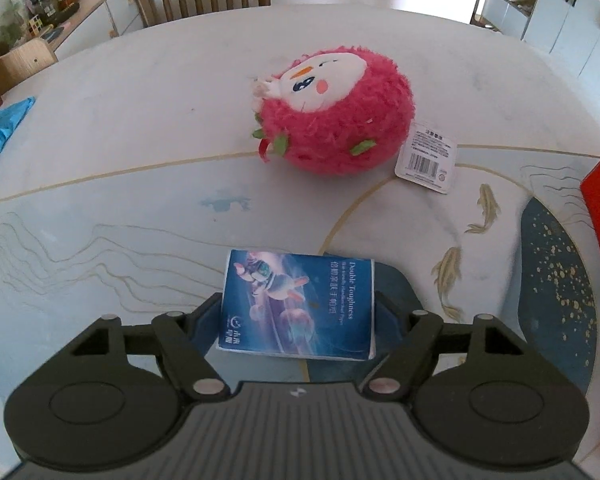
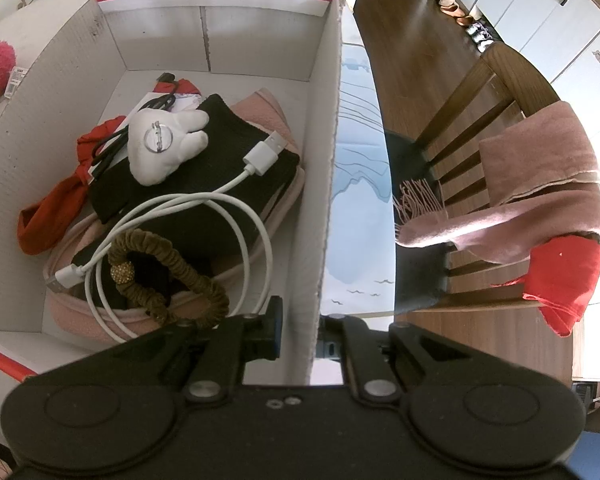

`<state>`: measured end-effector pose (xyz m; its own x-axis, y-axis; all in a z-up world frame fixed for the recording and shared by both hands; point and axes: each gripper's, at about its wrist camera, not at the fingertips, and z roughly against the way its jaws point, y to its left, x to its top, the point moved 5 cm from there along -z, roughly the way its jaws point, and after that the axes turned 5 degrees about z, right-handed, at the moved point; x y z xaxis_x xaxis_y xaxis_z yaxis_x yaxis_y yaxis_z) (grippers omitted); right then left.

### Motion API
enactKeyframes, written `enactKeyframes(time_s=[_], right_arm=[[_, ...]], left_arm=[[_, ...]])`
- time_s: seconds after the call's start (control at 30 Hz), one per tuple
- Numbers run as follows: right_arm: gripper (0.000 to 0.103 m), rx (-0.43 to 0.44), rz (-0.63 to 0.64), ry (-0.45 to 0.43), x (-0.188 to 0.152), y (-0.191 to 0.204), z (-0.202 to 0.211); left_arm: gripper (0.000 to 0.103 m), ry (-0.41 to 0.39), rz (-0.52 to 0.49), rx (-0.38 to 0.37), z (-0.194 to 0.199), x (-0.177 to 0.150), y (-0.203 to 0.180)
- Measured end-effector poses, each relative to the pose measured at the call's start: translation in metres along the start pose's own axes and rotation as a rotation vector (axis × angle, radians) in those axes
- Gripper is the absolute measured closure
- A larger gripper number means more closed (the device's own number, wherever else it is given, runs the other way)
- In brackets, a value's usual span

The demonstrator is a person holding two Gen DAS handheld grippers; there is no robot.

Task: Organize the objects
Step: 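Lower the left gripper and close it on the blue toothbrush box, then lift the toothbrush box with the left gripper and carry it over the box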

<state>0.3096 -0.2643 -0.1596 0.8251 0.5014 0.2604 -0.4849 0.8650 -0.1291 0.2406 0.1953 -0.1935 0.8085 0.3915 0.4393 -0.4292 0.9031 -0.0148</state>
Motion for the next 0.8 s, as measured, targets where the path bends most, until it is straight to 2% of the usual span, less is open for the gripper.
enactKeyframes(time_s=[0.27,0.43,0.63,0.8], right_arm=[[0.097,-0.006,0.002,-0.007,-0.001,0.000,0.000],[0.097,-0.004,0.006,-0.011,-0.001,0.001,0.001],[0.098,0.016,0.003,-0.010,-0.002,0.000,0.001],[0.098,0.022,0.008,-0.015,-0.002,-0.001,0.000]], left_arm=[[0.027,-0.003,-0.015,0.001,0.013,-0.006,-0.006],[0.027,-0.016,-0.027,-0.028,0.031,-0.009,-0.016],[0.027,-0.051,-0.093,-0.106,0.068,-0.011,-0.042],[0.027,-0.095,-0.185,-0.169,0.104,-0.010,-0.078]])
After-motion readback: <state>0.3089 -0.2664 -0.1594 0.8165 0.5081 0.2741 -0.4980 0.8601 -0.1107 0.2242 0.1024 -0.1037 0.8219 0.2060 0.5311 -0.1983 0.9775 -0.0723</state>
